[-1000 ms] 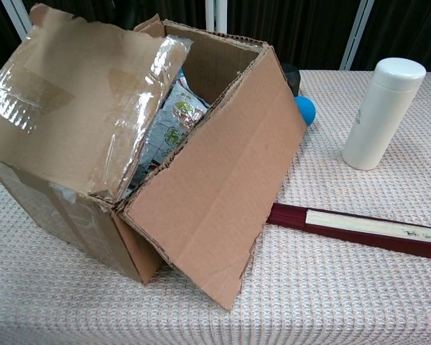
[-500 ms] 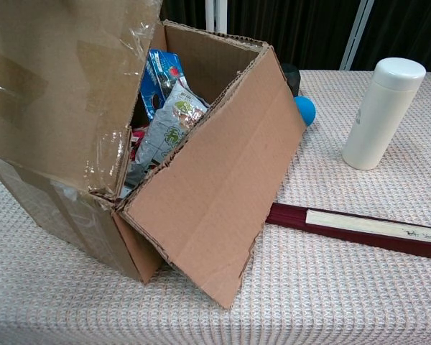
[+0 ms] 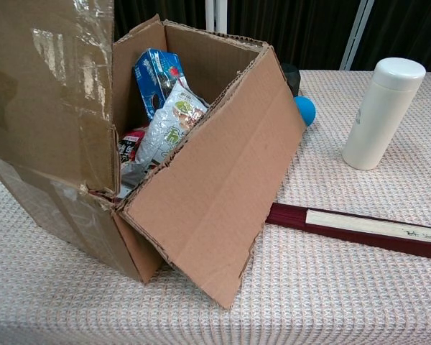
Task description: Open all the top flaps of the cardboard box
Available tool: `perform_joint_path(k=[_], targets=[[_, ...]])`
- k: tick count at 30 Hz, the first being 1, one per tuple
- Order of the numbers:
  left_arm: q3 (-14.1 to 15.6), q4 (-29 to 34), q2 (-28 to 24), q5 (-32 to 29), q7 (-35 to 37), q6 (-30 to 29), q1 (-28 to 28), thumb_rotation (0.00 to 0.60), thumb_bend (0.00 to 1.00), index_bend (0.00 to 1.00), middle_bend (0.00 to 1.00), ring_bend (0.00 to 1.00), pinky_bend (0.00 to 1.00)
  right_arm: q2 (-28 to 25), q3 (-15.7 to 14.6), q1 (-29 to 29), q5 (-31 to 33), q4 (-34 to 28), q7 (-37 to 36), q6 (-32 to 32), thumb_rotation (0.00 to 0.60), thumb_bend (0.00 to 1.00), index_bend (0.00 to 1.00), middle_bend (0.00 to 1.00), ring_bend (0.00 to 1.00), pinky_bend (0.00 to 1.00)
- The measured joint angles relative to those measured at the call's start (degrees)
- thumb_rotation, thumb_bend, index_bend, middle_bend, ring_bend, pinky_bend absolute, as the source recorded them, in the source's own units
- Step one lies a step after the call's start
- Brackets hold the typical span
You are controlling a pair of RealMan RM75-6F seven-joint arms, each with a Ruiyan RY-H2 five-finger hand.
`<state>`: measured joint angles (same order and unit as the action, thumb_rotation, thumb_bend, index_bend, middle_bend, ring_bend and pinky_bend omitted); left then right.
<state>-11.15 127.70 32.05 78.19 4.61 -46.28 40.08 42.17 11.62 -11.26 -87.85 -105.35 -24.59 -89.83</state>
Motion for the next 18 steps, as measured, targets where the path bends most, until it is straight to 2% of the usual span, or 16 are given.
perform_joint_path(k=[11, 18], targets=[[3.8, 2.8, -5.5, 9.5, 5.6, -7.0, -8.7, 0.000, 0.00, 0.61, 0.76, 0.24, 0.15, 0.8, 0.0, -0.5, -0.5, 0.4, -0.2, 1.1, 0.600, 0.22, 0.00, 0.00, 0.00, 0.00], [6.0, 3.0, -7.9, 13.6, 10.7, -8.7, -12.3, 0.000, 0.00, 0.61, 0.78, 0.25, 0.15, 1.0, -0.2, -0.3, -0.8, 0.5, -0.3, 1.1, 0.600, 0.22, 0.00, 0.00, 0.00, 0.00]])
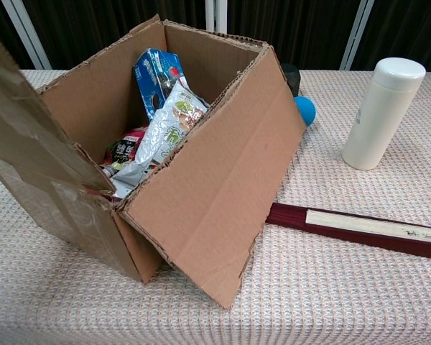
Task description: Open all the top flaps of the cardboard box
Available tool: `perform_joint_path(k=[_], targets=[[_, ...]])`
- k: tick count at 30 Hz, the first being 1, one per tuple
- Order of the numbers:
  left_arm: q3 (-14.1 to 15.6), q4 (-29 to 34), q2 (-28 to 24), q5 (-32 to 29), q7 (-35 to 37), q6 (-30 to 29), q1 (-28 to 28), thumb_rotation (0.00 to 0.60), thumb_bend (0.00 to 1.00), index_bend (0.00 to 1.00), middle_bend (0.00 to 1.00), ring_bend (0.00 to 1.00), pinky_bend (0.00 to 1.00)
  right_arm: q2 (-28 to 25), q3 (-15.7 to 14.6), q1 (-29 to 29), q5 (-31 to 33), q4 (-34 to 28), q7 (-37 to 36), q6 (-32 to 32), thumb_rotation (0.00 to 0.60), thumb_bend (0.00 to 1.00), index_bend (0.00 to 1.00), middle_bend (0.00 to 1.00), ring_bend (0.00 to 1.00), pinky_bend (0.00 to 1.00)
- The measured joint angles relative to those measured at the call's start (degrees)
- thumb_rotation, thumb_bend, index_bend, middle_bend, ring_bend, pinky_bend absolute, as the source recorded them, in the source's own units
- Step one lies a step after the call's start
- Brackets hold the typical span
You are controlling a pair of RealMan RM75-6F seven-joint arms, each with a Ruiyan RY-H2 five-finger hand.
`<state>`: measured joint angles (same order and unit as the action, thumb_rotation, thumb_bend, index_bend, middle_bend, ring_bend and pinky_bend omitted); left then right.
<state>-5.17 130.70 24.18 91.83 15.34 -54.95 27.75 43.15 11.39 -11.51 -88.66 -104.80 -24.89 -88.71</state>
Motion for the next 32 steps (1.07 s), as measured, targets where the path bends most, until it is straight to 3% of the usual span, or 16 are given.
perform_joint_path(k=[4, 7, 8, 9, 12, 15, 19, 25, 32], targets=[[0.7, -0.9, -0.4, 1.4, 1.4, -2.6, -1.8, 0.000, 0.00, 0.60, 0.73, 0.25, 0.15, -0.3, -0.2, 0.5, -0.6, -0.3, 0.3, -0.6, 0.600, 0.22, 0.00, 0.00, 0.00, 0.00], [1.0, -2.2, -0.2, 1.9, 1.5, -5.1, -3.3, 0.000, 0.00, 0.53, 0.55, 0.24, 0.15, -0.6, -0.6, 1.0, -0.9, -0.5, 1.0, -0.9, 0.600, 0.23, 0.00, 0.00, 0.00, 0.00], [1.0, -2.8, 0.1, 1.8, 1.0, -6.0, -3.8, 0.007, 0.00, 0.48, 0.47, 0.23, 0.15, -0.6, -0.7, 1.1, -1.0, -0.5, 1.4, -1.0, 0.600, 0.23, 0.00, 0.00, 0.00, 0.00], [1.1, -3.2, 0.3, 1.5, 0.3, -6.5, -4.2, 0.045, 0.00, 0.39, 0.37, 0.19, 0.15, -0.6, -0.8, 1.3, -1.0, -0.4, 1.9, -1.1, 0.600, 0.23, 0.00, 0.00, 0.00, 0.00], [1.2, -4.7, 2.0, -0.4, -4.0, -8.8, -5.7, 0.177, 0.00, 0.20, 0.22, 0.11, 0.15, -0.2, -1.6, 2.3, -1.2, 0.0, 4.8, -1.7, 0.600, 0.24, 0.00, 0.00, 0.00, 0.00], [1.5, -7.0, 5.4, -2.8, -10.5, -12.6, -8.0, 0.194, 0.00, 0.09, 0.13, 0.08, 0.15, 1.2, -3.0, 4.1, -1.1, 1.4, 9.3, -2.6, 0.600, 0.24, 0.00, 0.00, 0.00, 0.00], [2.1, -12.7, 13.5, -4.6, -16.9, -19.5, -11.8, 0.191, 0.00, 0.05, 0.09, 0.06, 0.15, 6.2, -6.3, 8.1, -0.8, 5.8, 15.1, -4.5, 0.600, 0.24, 0.00, 0.00, 0.00, 0.00], [3.3, -25.7, 26.1, -4.5, -18.3, -29.0, -17.5, 0.188, 0.00, 0.05, 0.08, 0.06, 0.15, 14.7, -10.6, 13.2, -1.2, 14.6, 18.0, -6.9, 0.600, 0.24, 0.00, 0.00, 0.00, 0.00], [4.9, -36.8, 34.7, -3.4, -15.6, -33.7, -21.9, 0.181, 0.00, 0.05, 0.08, 0.06, 0.15, 19.5, -11.2, 14.3, 1.0, 20.5, 17.9, -4.8, 0.600, 0.27, 0.00, 0.00, 0.00, 0.00]])
